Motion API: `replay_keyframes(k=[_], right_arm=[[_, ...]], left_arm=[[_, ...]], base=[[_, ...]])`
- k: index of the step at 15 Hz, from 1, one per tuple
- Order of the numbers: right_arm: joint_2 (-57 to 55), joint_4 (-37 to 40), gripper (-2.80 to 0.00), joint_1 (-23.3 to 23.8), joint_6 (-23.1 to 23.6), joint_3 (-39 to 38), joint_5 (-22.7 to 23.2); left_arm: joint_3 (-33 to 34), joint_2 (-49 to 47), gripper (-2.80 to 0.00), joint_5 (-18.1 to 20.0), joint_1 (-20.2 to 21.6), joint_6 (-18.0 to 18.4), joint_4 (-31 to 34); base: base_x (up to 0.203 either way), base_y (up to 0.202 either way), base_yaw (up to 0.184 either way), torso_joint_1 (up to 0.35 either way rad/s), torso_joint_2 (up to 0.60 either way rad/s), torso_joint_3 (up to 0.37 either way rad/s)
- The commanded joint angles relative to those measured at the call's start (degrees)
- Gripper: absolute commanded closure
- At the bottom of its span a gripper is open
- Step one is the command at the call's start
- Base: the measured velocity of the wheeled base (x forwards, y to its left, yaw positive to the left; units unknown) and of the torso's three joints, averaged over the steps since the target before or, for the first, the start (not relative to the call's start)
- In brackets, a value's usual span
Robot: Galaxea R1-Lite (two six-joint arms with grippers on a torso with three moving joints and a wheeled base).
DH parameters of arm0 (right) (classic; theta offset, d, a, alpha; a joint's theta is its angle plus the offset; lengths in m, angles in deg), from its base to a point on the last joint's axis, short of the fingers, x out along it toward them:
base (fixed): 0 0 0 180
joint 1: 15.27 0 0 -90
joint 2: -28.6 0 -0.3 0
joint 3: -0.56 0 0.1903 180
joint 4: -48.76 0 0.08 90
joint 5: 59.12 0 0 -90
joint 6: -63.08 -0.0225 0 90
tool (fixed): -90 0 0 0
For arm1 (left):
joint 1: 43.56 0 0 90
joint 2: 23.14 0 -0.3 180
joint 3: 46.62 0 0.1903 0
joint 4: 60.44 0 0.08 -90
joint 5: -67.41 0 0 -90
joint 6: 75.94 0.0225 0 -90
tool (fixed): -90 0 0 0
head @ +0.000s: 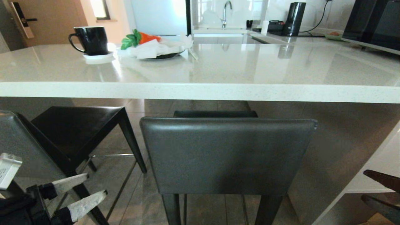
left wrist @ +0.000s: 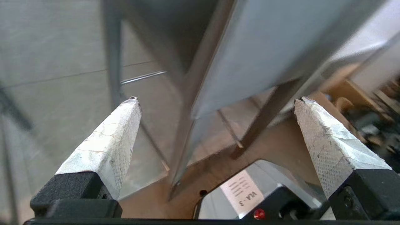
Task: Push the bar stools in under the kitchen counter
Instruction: Pull the gray chair out from under the dining table
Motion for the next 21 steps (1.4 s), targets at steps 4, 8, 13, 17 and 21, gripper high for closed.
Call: replay_keyframes(k=[4, 8, 13, 17, 21], right_arm=[[-11.55, -1.91, -2.80, -5.78, 0.06, 5.99, 0.31], [-24.64, -13.82, -2.80, -11.46, 4.74, 5.33, 0.24], [-30.08, -20.56, -2.80, -16.35, 7.61, 4.59, 0.13], [-35.48, -24.69, -2.80, -17.82, 7.95, 4.20, 0.10], [-44.73, -33.45, -2.80, -18.42, 10.88, 4.26, 0.12]], left_arm=[[-1.60, -16.42, -2.80, -3.25, -4.67, 0.55, -13.67], [0.54, -34.49, -2.80, -3.77, -6.03, 5.02, -35.53], [-1.22, -40.87, -2.80, -3.80, -9.65, 6.35, -43.02], [-6.57, -42.35, -2.80, -4.51, -11.70, 5.76, -43.02], [-8.43, -43.53, -2.80, -4.53, -13.47, 5.75, -43.02]], base=[[0.000, 0.000, 0.000, 0.000, 0.00, 0.000], [0.000, 0.000, 0.000, 0.000, 0.00, 0.000], [0.000, 0.000, 0.000, 0.000, 0.00, 0.000], [0.000, 0.000, 0.000, 0.000, 0.00, 0.000], [0.000, 0.000, 0.000, 0.000, 0.00, 0.000]])
